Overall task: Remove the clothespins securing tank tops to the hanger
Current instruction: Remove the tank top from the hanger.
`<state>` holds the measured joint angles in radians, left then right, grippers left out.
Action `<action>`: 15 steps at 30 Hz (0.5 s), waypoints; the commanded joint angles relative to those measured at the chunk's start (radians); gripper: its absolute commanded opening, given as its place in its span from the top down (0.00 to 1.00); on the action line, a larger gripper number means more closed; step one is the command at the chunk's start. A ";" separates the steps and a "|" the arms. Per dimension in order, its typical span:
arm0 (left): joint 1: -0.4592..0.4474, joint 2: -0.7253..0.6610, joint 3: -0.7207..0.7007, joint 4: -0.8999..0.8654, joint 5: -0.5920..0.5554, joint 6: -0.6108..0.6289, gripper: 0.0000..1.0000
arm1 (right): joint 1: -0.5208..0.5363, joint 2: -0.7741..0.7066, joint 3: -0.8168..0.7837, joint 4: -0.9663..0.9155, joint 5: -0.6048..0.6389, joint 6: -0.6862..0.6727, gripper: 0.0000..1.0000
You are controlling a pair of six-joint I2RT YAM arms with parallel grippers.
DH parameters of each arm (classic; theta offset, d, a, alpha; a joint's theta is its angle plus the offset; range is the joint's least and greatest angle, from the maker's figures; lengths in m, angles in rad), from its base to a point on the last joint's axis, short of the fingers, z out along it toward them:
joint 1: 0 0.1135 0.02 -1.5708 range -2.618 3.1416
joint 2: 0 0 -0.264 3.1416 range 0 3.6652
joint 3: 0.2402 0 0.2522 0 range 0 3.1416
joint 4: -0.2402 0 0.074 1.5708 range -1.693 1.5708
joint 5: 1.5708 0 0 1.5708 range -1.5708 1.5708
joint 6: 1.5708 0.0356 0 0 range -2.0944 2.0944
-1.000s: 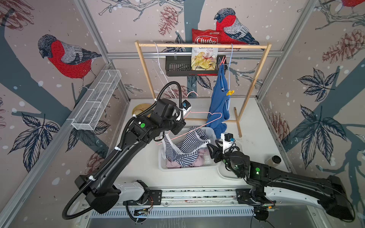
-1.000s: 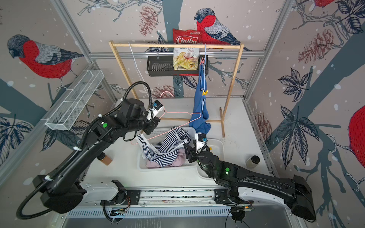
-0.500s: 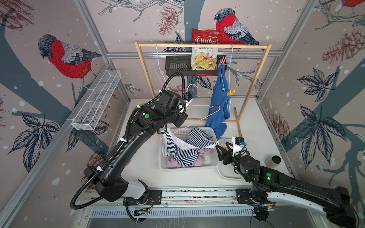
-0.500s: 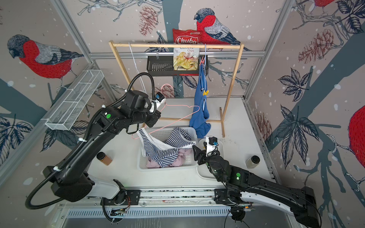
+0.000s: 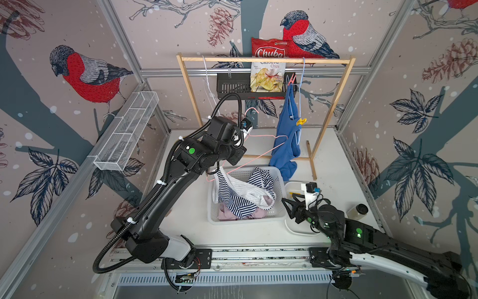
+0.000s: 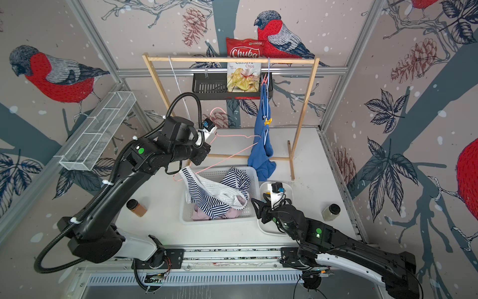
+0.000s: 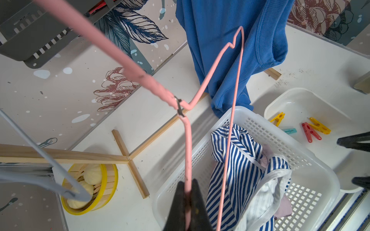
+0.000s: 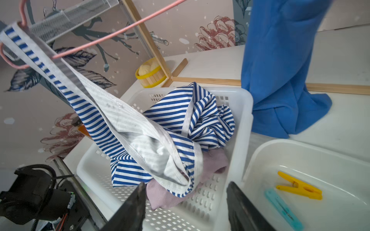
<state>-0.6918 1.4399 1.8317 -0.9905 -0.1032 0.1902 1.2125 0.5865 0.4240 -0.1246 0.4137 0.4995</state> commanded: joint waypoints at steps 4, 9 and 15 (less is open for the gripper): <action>0.000 0.007 0.020 0.004 0.064 -0.023 1.00 | 0.145 0.364 0.089 0.518 0.134 -0.231 0.33; -0.001 0.019 0.030 -0.024 0.071 -0.047 1.00 | 0.107 0.559 0.181 0.764 -0.054 -0.313 0.29; -0.001 0.014 0.002 -0.005 0.040 -0.053 1.00 | 0.068 0.793 0.363 0.821 -0.315 -0.315 0.29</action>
<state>-0.6918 1.4574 1.8385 -1.0012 -0.0528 0.1535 1.2755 1.3174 0.7353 0.5900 0.2565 0.2203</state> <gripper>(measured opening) 0.051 0.710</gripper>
